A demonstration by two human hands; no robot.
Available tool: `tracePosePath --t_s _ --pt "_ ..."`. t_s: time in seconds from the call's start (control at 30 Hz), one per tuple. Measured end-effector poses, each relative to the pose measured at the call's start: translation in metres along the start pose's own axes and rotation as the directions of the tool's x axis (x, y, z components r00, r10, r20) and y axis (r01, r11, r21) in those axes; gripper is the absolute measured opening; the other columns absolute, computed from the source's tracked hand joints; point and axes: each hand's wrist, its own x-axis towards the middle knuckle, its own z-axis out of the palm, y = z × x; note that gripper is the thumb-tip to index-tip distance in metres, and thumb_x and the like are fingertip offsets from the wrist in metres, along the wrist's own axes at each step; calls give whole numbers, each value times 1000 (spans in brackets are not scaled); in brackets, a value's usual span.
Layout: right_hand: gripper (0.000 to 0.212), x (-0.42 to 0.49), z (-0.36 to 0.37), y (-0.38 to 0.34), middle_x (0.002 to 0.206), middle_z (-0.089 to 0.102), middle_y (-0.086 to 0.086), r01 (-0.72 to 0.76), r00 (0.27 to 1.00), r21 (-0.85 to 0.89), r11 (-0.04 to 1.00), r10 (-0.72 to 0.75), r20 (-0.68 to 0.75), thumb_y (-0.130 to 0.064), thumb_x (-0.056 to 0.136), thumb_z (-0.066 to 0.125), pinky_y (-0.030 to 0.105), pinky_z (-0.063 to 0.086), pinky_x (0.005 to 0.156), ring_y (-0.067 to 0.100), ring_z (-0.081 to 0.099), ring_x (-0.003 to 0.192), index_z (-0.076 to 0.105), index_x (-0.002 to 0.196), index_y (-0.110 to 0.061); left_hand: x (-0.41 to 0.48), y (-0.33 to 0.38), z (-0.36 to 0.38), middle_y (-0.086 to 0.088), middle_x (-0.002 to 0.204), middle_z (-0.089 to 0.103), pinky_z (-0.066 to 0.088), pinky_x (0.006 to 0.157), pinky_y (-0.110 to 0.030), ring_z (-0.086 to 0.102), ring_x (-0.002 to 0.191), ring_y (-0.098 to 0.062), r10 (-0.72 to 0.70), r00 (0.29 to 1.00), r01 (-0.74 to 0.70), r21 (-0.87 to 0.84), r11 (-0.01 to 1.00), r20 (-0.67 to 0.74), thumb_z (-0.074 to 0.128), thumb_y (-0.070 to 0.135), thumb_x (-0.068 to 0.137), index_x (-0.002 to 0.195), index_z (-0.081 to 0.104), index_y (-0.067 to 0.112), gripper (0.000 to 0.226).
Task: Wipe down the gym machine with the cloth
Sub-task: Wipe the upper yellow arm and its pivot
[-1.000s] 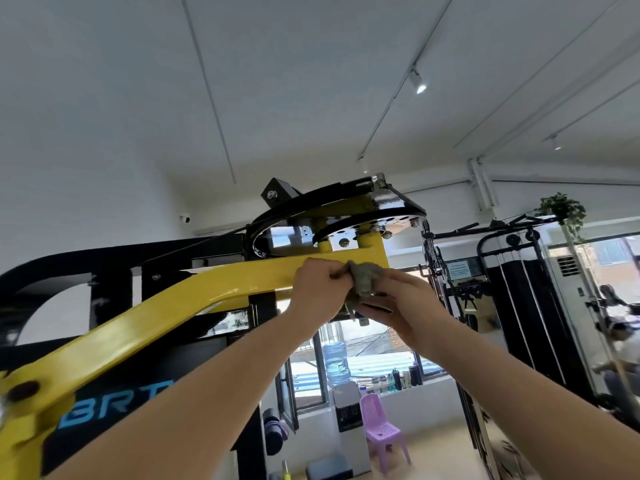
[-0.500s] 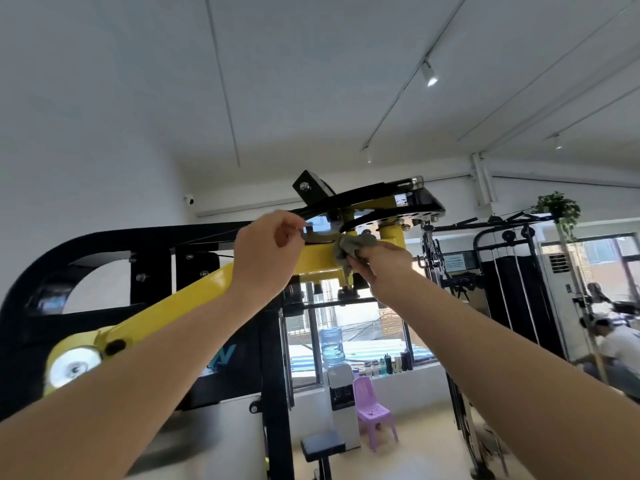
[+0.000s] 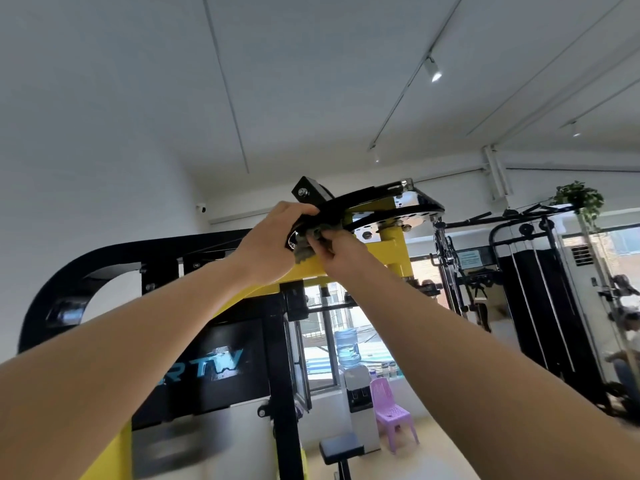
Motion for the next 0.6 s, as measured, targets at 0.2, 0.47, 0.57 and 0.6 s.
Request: tracePosePath --t_s 0.2,0.47,0.57,0.6 --pt "18 -18 -33 -30 126 62 20 -100 976 182 978 61 210 3 98 57 27 63 74 23 65 100 60 115 4 1 -1 13 10 133 45 43 103 -32 48 124 -13 -36 995 38 17 999 -92 54 -17 66 138 50 29 85" --pt "6 -54 -64 -88 95 68 25 -90 983 440 893 9 183 1 97 61 31 63 66 29 68 88 66 96 4 2 -3 27 10 134 46 40 102 -30 49 125 -13 -73 979 75 6 997 -191 62 -14 67 134 51 29 81" --pt "8 -54 -75 -104 94 69 25 -59 986 505 861 -29 165 -2 96 63 29 62 58 28 70 84 68 93 4 1 -3 29 10 133 47 42 105 -32 49 125 -13 -79 976 75 -26 997 -201 64 -13 68 133 52 29 79" --pt "8 -50 -81 -109 99 70 25 -60 989 533 844 -21 144 -4 95 65 27 62 58 26 71 86 68 95 3 0 -3 29 11 133 47 43 107 -35 50 126 -13 -81 977 75 -39 996 -198 64 -13 68 133 52 30 79"
